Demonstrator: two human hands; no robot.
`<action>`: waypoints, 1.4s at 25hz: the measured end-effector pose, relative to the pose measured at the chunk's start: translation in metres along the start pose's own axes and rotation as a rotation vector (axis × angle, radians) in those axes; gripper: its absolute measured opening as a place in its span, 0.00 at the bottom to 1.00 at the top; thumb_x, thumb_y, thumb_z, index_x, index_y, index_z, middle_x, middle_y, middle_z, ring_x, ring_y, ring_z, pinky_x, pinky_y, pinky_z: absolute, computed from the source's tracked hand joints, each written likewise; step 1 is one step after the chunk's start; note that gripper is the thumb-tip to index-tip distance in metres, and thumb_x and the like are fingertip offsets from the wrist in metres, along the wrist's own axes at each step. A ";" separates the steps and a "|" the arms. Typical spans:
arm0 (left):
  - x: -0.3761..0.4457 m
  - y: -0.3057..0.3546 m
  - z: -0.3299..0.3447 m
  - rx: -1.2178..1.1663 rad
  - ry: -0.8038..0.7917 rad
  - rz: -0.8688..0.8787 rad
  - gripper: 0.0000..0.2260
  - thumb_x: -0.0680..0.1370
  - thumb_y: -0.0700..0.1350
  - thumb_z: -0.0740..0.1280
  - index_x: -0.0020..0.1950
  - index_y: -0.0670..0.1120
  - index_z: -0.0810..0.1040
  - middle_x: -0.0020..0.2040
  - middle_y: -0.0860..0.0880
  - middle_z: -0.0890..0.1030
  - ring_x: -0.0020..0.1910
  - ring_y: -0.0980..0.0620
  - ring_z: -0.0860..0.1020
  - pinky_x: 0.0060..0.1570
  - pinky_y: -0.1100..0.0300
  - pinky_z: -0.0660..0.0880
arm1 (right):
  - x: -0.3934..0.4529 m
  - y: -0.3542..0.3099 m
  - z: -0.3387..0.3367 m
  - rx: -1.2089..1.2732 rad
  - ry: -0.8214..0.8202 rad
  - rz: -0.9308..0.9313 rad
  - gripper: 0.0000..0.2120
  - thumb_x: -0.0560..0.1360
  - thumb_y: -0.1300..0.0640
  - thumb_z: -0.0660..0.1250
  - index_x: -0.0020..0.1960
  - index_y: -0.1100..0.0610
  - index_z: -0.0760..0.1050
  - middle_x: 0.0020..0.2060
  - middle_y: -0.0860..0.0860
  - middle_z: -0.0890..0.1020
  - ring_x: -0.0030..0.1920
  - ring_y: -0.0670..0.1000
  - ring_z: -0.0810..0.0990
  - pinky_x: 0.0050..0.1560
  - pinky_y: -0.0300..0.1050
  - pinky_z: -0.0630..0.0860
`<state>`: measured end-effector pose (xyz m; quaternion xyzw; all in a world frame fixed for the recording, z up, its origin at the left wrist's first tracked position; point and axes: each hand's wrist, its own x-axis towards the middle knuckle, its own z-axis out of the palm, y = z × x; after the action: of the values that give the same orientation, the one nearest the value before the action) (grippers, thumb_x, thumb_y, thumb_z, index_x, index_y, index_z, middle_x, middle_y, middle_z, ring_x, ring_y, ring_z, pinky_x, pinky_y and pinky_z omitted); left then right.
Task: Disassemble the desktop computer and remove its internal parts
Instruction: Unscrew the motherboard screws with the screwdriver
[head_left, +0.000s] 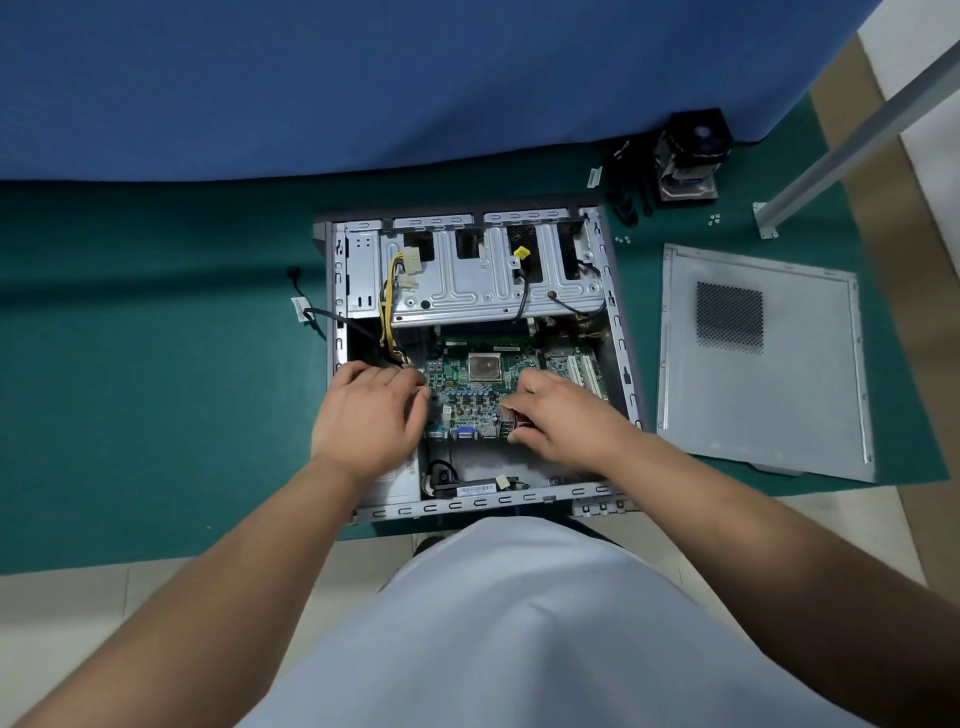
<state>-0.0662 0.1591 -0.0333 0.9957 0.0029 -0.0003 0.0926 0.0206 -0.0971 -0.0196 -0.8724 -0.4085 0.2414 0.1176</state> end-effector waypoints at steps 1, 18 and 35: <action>0.000 -0.001 -0.001 -0.026 -0.002 -0.009 0.16 0.83 0.55 0.55 0.54 0.51 0.81 0.44 0.54 0.84 0.44 0.51 0.81 0.62 0.52 0.67 | -0.001 -0.001 -0.006 0.014 -0.011 -0.002 0.19 0.79 0.47 0.69 0.67 0.52 0.76 0.48 0.44 0.64 0.50 0.46 0.65 0.50 0.43 0.68; 0.049 0.001 -0.071 -1.215 -0.440 -0.813 0.06 0.82 0.41 0.67 0.56 0.40 0.81 0.59 0.40 0.81 0.55 0.44 0.79 0.54 0.52 0.77 | -0.016 -0.034 -0.083 0.273 -0.033 0.062 0.20 0.77 0.43 0.72 0.66 0.50 0.78 0.45 0.40 0.69 0.46 0.41 0.70 0.45 0.41 0.65; 0.014 0.039 -0.122 -2.024 -0.676 -0.892 0.12 0.78 0.33 0.65 0.60 0.32 0.71 0.53 0.29 0.81 0.41 0.38 0.85 0.41 0.44 0.85 | -0.076 -0.077 -0.156 0.358 -0.045 0.025 0.12 0.73 0.44 0.77 0.55 0.43 0.83 0.45 0.39 0.76 0.43 0.43 0.76 0.44 0.36 0.70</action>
<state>-0.0516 0.1430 0.0934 0.3256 0.3281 -0.2967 0.8356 0.0089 -0.1080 0.1695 -0.8370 -0.3508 0.3309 0.2588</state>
